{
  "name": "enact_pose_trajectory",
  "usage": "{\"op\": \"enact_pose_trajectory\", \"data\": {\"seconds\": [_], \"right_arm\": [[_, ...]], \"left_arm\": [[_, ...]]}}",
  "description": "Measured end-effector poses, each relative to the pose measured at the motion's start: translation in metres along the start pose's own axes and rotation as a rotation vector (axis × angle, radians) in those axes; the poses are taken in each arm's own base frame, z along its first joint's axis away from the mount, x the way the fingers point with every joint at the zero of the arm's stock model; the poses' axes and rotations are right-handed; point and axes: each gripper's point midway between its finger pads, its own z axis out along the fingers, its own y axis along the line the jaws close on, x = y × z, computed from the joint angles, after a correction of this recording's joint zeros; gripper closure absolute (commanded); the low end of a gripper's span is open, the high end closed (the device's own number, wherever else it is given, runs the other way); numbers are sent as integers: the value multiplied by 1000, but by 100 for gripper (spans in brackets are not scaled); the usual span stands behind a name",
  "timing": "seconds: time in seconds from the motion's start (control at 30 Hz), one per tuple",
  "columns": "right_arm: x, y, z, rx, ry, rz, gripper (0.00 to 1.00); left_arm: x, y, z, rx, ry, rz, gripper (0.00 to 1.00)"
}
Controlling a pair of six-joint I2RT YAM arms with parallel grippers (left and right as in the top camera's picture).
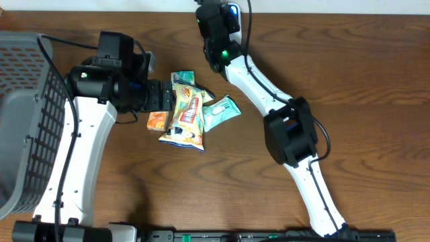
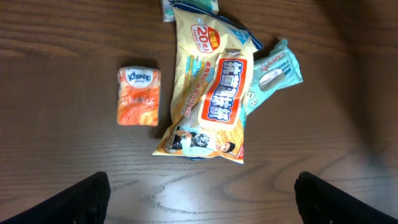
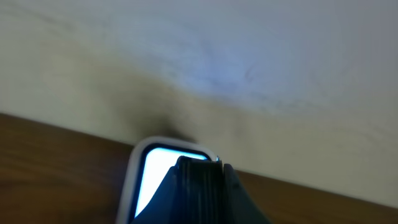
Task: Scan the item barcode
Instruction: 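Carry the tin up to the white scanner with the right gripper, then place the tin on the table's right side and release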
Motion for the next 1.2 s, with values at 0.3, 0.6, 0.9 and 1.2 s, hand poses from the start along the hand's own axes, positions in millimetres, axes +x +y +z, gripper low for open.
{"op": "enact_pose_trajectory", "data": {"seconds": [0.3,0.6,0.9,1.2], "right_arm": [[-76,-87,-94,-198,132,290,99],[-17,-209,-148,-190,502,546,99],[80,-259,-130,-275,760,683,99],[191,-255,-114,-398,896,747,99]], "left_arm": [[0,0,0,0,1,0,6],[0,0,0,0,1,0,6],[0,0,0,0,1,0,6],[0,0,0,0,1,0,6]]}}
